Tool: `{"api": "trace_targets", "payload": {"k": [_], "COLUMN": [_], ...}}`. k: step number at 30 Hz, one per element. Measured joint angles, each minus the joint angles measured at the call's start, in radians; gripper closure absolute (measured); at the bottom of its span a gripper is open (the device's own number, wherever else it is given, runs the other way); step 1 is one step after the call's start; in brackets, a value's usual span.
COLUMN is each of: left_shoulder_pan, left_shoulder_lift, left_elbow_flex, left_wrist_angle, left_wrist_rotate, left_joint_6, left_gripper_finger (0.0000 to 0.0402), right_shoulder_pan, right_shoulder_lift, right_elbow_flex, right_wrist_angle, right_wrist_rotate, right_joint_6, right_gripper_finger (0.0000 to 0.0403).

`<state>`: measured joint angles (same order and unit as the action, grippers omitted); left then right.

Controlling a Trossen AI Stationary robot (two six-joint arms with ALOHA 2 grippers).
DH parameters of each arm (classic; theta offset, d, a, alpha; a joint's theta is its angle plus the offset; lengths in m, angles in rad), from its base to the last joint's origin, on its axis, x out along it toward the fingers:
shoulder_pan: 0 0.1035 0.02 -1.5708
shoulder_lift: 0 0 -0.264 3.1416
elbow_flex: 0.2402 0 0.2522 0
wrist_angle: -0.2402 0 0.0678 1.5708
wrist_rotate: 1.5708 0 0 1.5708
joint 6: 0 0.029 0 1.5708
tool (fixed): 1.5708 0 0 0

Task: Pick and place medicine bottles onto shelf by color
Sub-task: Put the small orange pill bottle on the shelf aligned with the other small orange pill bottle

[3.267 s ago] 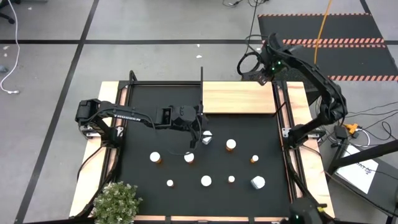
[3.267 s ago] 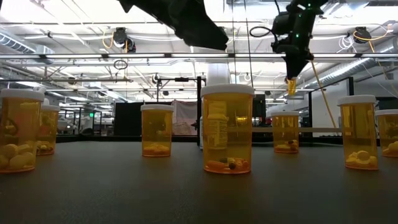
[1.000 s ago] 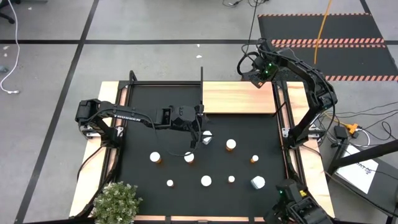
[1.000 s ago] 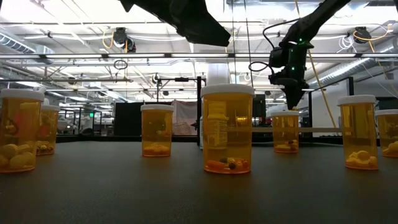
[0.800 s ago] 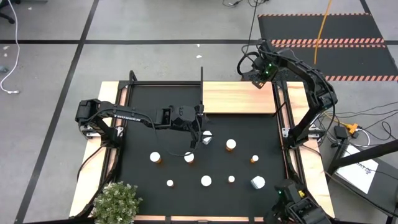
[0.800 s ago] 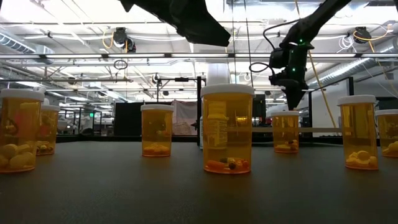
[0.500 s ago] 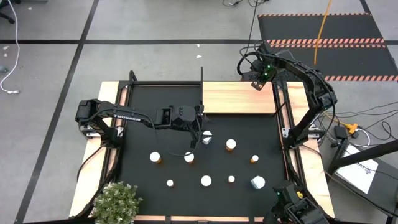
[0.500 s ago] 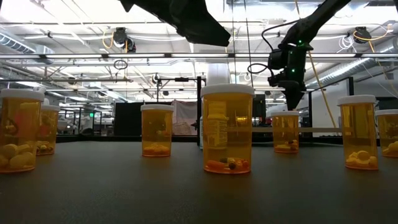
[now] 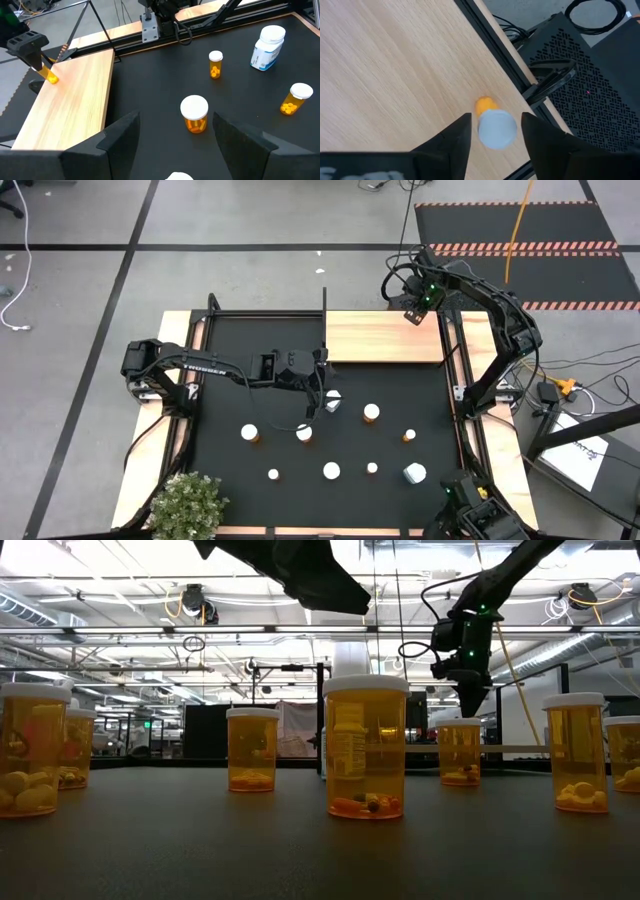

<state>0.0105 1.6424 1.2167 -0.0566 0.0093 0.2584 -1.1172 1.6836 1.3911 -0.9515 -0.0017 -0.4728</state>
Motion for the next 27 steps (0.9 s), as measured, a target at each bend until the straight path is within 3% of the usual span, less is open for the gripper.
{"api": "trace_targets", "payload": {"k": [9,16,21,27], "left_shoulder_pan": [0.0,0.0,0.0,0.0], "left_shoulder_lift": [0.0,0.0,0.0,0.0], "left_elbow_flex": [0.0,0.0,0.0,0.0], "left_wrist_angle": [0.0,0.0,0.0,-0.002], "left_wrist_rotate": [0.0,0.0,0.0,0.0], "left_joint_6": [0.0,0.0,0.0,0.0], "left_gripper_finger": [0.0153,0.0153,0.0153,0.0153], "right_shoulder_pan": [0.002,0.046,0.12,0.296], "right_shoulder_lift": [-0.011,-0.102,-0.204,-0.332], "right_elbow_flex": [0.0,0.0,0.0,0.0], "right_wrist_angle": [0.005,0.03,0.019,0.001], "right_wrist_rotate": [0.007,0.055,0.053,0.053], "right_joint_6": [0.026,0.043,0.13,0.267], "right_gripper_finger": [0.0216,0.0188,0.0182,0.0189]}}
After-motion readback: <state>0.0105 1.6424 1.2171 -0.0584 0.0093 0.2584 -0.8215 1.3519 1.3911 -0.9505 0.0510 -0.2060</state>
